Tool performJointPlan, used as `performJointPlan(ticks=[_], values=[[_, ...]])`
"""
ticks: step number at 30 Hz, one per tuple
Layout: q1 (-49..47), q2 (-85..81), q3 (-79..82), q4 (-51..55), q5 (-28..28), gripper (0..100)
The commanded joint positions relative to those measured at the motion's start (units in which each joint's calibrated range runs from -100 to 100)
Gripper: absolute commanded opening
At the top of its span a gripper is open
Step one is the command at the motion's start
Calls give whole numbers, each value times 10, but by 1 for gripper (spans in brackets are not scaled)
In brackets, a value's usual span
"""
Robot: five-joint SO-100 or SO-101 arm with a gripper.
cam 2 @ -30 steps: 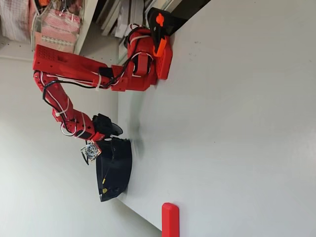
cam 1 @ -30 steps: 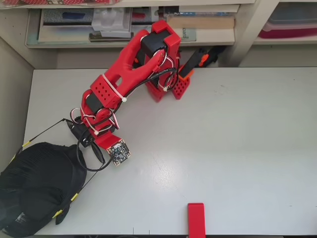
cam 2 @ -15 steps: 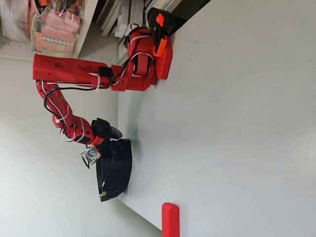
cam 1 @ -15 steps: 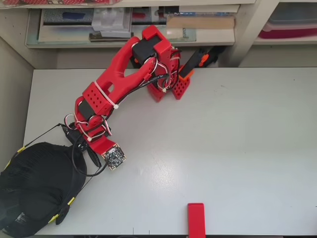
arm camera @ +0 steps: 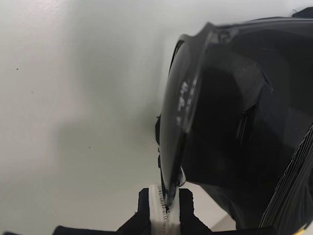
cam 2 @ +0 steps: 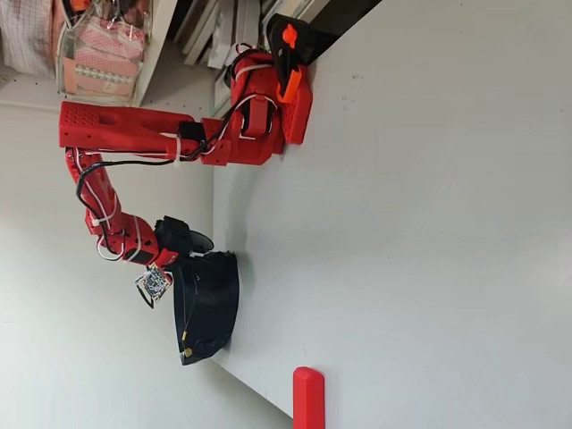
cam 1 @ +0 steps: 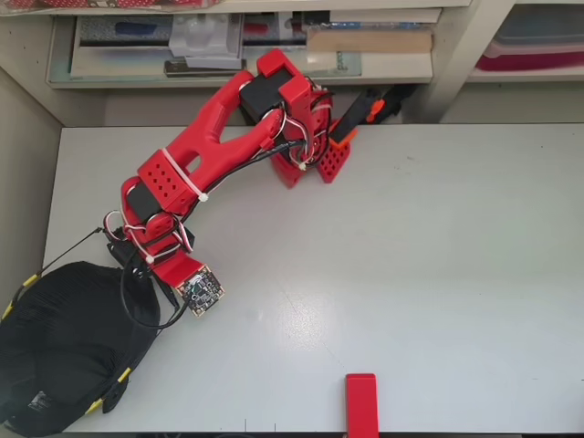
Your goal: Place Meta Rayban sunglasses on black head mold for quality assessment
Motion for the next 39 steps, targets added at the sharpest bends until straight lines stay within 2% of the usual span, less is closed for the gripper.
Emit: performJointPlan(ticks=[1, 28, 30, 31, 33, 35, 37, 39], values=[[7, -15, -70, 3, 11, 0], [8, 59, -145, 4, 17, 0], [8, 55, -140, 6, 21, 11], [9, 54, -140, 14, 23, 22], [9, 51, -143, 40, 29, 51], [9, 50, -149, 65, 45, 72], [11, 47, -150, 78, 48, 80], [9, 31, -151, 87, 49, 81]])
